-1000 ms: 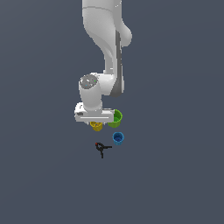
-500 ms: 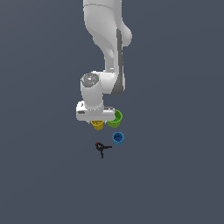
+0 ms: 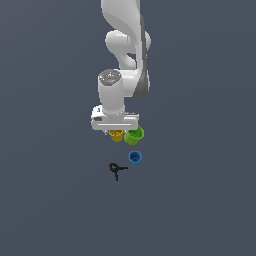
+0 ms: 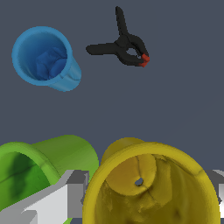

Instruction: Pick up a designated object from a clutter of objects.

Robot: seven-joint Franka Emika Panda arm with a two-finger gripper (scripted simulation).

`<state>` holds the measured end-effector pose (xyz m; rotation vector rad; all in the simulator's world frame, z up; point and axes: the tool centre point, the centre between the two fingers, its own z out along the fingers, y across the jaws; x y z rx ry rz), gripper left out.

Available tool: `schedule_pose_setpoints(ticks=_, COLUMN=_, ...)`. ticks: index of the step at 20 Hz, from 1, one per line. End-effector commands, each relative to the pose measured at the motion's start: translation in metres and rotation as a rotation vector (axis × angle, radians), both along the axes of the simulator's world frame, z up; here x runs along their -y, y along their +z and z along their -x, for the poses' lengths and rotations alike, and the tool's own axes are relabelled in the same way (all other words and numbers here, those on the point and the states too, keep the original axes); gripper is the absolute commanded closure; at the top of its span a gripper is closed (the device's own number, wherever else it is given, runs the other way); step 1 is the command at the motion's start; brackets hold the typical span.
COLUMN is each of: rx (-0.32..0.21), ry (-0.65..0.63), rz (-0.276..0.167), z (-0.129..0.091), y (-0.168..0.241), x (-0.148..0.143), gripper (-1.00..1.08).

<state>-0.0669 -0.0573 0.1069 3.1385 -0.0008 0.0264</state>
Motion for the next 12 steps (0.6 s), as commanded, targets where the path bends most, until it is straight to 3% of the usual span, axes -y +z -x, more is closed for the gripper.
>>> schedule_pose_setpoints(ticks=1, rx=0.001, ry=0.0, rz=0.001, z=0.004, y=0.017, x=-0.01, gripper=1.08)
schedule_pose_setpoints(ticks=12, rx=-0.004, ry=0.0, rz=0.004, z=0.03, y=0.106, x=-0.064, gripper=1.08)
